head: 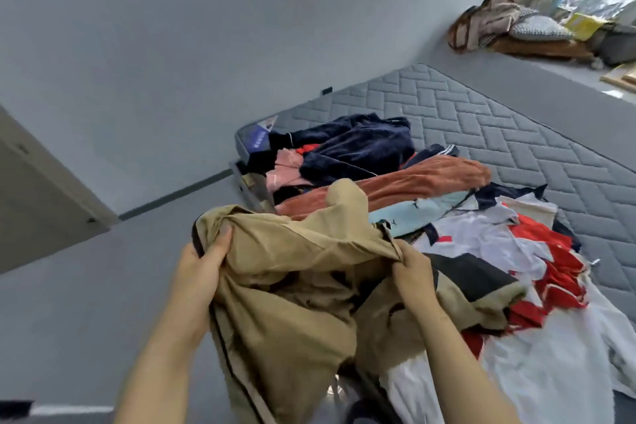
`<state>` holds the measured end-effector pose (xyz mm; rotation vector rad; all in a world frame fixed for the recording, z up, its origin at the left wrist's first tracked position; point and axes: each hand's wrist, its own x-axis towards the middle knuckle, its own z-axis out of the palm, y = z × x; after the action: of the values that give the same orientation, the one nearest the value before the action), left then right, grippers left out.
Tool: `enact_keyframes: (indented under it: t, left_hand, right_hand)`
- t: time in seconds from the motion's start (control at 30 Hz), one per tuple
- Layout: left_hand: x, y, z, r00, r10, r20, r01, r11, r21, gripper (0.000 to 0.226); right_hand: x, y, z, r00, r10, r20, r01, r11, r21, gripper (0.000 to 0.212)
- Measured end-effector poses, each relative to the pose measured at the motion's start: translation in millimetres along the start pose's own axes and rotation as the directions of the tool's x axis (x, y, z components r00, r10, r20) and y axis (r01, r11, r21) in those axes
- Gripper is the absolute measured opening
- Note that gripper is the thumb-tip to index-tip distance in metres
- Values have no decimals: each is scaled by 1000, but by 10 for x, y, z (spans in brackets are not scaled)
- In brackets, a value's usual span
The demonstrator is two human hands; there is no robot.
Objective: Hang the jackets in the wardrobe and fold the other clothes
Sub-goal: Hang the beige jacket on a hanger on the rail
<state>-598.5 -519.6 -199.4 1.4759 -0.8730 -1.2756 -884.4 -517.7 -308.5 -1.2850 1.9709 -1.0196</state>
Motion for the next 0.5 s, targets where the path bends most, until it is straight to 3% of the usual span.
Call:
enact_keyframes:
  t: [0.1,0.23,0.33,0.4,0.5]
  left_hand:
    - [-104,47,-840,982,-16,-186,3,998,-69,42]
    - [-460,-14,-1748,959,48,-278,-1,986,166,84]
    - [-850,-162,-2124,903,125,-411,-17,967,255,57]
    - [-1076,-237,-2305,809,86,-582,-16,992,125,47]
    - [-1417,-273,-2568,667,-71,-741,-79,983,-165,45]
  right_hand:
    - [-289,-541,404,977,-135,165,125,990,71,37]
    - [-504,-1203,933,910,-263,322,237,964,117,17]
    - [-612,-1665,1229,802,-342,490,241,935,260,22]
    - [-661,-1918,1406,604,-380,701,206,924,323,16]
    - [-767,-2220,1676,70,-316,946,120,944,306,47]
